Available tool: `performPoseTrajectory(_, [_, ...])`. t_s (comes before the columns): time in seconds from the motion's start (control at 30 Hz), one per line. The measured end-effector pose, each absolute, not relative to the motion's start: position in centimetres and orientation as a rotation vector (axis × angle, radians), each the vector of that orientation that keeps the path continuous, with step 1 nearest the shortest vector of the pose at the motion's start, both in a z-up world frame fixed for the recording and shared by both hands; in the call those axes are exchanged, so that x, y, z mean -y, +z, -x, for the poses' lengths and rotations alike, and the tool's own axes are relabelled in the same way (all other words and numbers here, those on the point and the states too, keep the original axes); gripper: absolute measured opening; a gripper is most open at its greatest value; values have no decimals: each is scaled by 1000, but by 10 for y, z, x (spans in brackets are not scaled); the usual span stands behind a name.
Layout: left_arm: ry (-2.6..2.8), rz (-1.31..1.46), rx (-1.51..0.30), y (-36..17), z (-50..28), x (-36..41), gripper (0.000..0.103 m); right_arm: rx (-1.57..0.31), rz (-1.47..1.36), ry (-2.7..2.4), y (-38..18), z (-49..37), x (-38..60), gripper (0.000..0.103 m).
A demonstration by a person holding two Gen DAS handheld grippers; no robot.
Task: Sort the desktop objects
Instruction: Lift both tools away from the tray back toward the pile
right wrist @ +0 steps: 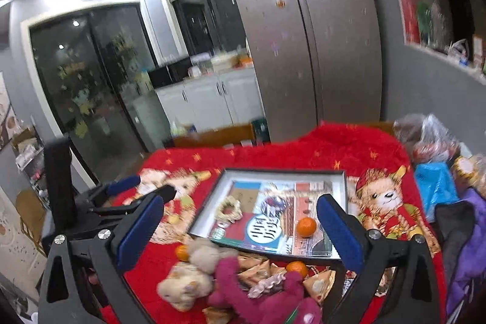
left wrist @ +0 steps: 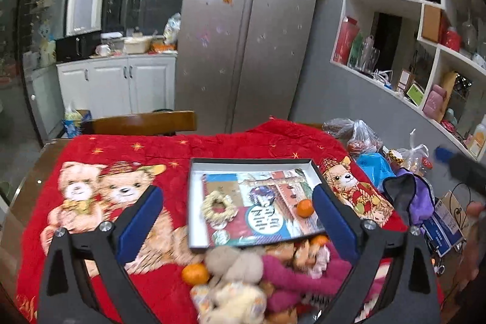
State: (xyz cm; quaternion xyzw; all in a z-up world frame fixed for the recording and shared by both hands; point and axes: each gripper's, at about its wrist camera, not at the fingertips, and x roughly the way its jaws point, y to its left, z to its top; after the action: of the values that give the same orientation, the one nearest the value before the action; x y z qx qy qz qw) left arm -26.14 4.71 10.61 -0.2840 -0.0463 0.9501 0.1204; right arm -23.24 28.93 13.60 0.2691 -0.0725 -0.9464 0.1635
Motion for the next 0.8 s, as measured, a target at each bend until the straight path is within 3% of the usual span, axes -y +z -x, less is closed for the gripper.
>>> performPoseTrajectory(0.23, [2860,714,79,115,174,-15,103,50,-598,-2837,164,134,-292,103])
performPoseTrajectory(0.5, [2907,818,145,67,104,-5,103,244,-237,-2852,120,7,-306,103])
performPoseTrajectory(0.57, [2900,864,184,52,98,-6,103,216,-177,-2816,105,-7,-303,103])
performPoseTrajectory(0.7, [2830,968,228,27,96,-10,103,-118,-413,-2958,74,3,-273,103])
performPoseTrajectory(0.8, [2820,1009,181,14,94,-16,103,-127,-533,-2972,53,12,-268,103])
